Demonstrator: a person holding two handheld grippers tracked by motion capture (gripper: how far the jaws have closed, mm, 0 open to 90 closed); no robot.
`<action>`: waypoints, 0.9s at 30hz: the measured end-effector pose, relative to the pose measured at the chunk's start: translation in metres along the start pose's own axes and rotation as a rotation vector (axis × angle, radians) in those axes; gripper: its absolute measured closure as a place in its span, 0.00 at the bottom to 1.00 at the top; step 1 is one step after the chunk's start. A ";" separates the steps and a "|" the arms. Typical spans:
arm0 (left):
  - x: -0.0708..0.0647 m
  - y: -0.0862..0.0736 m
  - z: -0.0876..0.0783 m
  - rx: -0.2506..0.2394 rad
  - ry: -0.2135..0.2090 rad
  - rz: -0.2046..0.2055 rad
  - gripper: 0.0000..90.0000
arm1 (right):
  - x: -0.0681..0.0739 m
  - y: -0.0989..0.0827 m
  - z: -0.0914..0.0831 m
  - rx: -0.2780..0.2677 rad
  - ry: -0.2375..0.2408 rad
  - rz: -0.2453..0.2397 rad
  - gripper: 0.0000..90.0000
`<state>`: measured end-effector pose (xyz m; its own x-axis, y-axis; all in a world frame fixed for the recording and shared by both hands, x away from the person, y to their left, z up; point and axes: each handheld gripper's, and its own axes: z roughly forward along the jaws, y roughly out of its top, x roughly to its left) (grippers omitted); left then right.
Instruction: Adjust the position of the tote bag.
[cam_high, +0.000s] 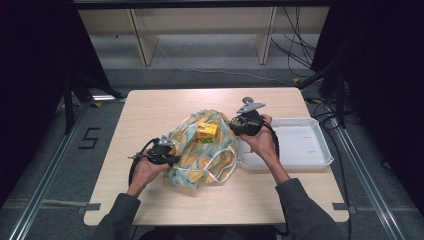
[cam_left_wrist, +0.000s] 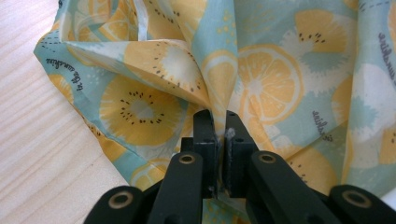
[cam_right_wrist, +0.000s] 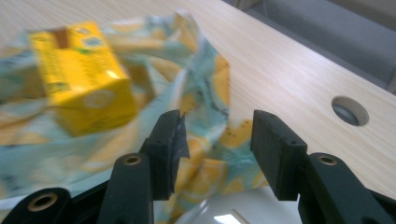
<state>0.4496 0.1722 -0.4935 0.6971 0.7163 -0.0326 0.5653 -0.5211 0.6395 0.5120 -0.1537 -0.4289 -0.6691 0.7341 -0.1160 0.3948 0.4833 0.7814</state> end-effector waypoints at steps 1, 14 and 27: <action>0.000 0.000 -0.001 0.003 0.006 0.003 0.95 | 0.002 0.000 -0.004 -0.021 0.018 0.010 0.63; 0.000 -0.003 0.000 -0.010 0.016 -0.005 0.94 | 0.014 -0.010 0.060 0.100 0.019 -0.050 1.00; 0.008 -0.013 -0.003 0.009 0.053 -0.019 0.96 | 0.011 -0.015 0.067 0.210 0.048 -0.020 0.98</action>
<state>0.4461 0.1860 -0.5000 0.6617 0.7498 -0.0035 0.5824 -0.5109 0.6323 0.5414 -0.1209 -0.4828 -0.7057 0.7018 -0.0971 0.5002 0.5905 0.6334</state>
